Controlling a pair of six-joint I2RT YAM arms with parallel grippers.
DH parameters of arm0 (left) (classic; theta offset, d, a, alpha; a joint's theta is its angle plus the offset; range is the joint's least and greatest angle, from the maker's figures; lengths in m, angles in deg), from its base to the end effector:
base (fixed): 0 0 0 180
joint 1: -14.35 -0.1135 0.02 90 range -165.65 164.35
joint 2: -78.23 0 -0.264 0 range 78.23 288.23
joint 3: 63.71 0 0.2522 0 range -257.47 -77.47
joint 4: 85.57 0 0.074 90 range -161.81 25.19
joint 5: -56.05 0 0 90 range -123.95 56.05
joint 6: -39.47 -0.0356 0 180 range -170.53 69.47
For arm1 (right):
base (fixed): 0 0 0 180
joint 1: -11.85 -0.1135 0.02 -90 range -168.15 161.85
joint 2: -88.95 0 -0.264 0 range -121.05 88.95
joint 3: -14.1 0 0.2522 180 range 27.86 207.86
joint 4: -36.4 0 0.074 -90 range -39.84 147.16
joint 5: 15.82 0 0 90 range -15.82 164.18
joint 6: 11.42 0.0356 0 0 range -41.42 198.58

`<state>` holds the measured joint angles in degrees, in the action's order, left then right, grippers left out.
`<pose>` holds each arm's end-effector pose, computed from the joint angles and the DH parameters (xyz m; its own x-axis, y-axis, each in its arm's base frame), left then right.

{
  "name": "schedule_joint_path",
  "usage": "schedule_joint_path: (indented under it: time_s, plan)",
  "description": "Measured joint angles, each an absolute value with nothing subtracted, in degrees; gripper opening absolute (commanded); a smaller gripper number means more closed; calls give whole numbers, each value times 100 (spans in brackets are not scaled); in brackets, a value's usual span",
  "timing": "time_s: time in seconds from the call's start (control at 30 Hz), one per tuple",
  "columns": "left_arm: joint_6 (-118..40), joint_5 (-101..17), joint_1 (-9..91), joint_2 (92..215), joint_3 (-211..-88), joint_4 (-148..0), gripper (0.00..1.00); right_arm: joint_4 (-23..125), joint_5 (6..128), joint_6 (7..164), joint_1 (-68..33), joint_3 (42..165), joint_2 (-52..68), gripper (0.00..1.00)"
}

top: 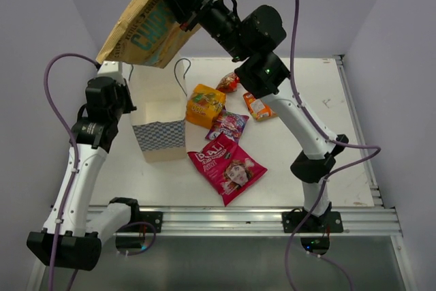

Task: Place the snacks into the paper bag

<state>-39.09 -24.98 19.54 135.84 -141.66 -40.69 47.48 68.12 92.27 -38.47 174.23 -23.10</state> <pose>0.2140 -0.0139 0.3788 -0.3951 -0.1608 -0.9044 -0.1329 0.9842 -0.1170 0.2365 0.2910 0.6117 0.1795 0.5849 -0.7910 -0.8868 0.4442 0.1273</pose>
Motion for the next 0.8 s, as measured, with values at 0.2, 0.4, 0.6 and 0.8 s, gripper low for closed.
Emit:
schedule_joint_path:
  time_s: [0.2, 0.4, 0.6, 0.8]
  plan:
    - [-3904, -2476, 2053, 13433, -14166, -3892, 0, 4484, 6541, 9564, -3884, 17469, -2441, 0]
    - [-3904, -2456, 2077, 13302, -14166, -3785, 0, 4033, 6250, 9872, -3930, 16485, -2256, 0]
    - [-3907, -2436, 2079, 13265, -14166, -3667, 0, 3907, 6195, 9898, -3965, 14822, -1899, 0]
    - [-3904, -2382, 2081, 13206, -14163, -3617, 0, 4018, 6088, 9912, -3952, 13911, -1517, 0]
